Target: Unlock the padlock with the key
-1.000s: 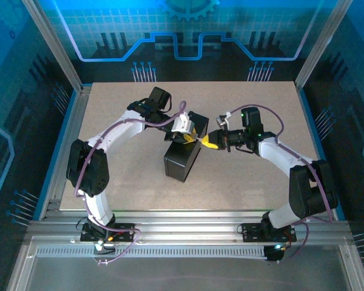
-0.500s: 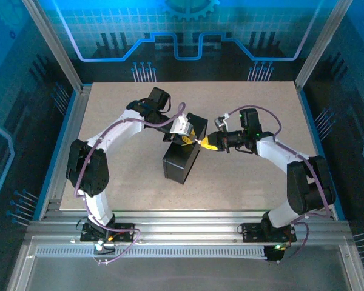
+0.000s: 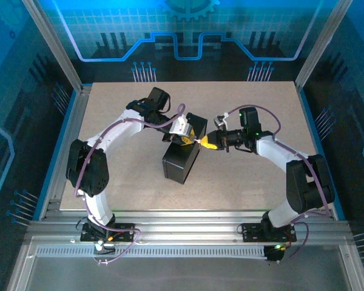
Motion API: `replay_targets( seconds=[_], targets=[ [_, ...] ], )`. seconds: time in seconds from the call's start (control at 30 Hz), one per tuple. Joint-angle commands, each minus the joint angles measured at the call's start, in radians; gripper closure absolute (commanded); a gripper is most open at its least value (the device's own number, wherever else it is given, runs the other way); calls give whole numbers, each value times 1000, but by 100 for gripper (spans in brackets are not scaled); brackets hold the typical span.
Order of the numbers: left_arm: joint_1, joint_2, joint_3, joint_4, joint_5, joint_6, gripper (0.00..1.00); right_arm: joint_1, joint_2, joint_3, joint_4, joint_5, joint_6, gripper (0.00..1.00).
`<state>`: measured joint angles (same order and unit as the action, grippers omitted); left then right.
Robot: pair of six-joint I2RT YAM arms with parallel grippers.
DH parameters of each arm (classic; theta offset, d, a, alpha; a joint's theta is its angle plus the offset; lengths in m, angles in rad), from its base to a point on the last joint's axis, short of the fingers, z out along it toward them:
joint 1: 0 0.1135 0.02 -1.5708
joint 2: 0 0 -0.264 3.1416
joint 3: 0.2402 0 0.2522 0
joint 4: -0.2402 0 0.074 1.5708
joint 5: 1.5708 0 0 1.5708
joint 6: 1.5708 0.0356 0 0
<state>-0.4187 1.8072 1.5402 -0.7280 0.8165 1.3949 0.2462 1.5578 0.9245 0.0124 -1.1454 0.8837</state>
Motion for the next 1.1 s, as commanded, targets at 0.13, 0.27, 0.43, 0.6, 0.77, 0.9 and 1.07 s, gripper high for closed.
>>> replay_targets(
  seconds=[0.13,0.27,0.43,0.6,0.77,0.9,1.07],
  targets=[
    [-2,-14,28,32,65,0,92,47,-6,20,63,1,32,100],
    [-2,-16,26,34,81,-5,92,47,6,18,80,1,44,100],
    [-9,-12,29,36,84,-9,93,57,10,28,102,9,67,100],
    [-12,-10,31,43,116,-21,93,67,19,40,106,21,76,100],
    [-32,-10,37,18,118,-2,93,77,34,52,130,36,100,100],
    [-34,-7,40,22,130,-10,93,86,47,60,143,48,116,100],
    [-30,-7,35,24,130,-26,94,83,44,65,106,56,95,100]
  ],
)
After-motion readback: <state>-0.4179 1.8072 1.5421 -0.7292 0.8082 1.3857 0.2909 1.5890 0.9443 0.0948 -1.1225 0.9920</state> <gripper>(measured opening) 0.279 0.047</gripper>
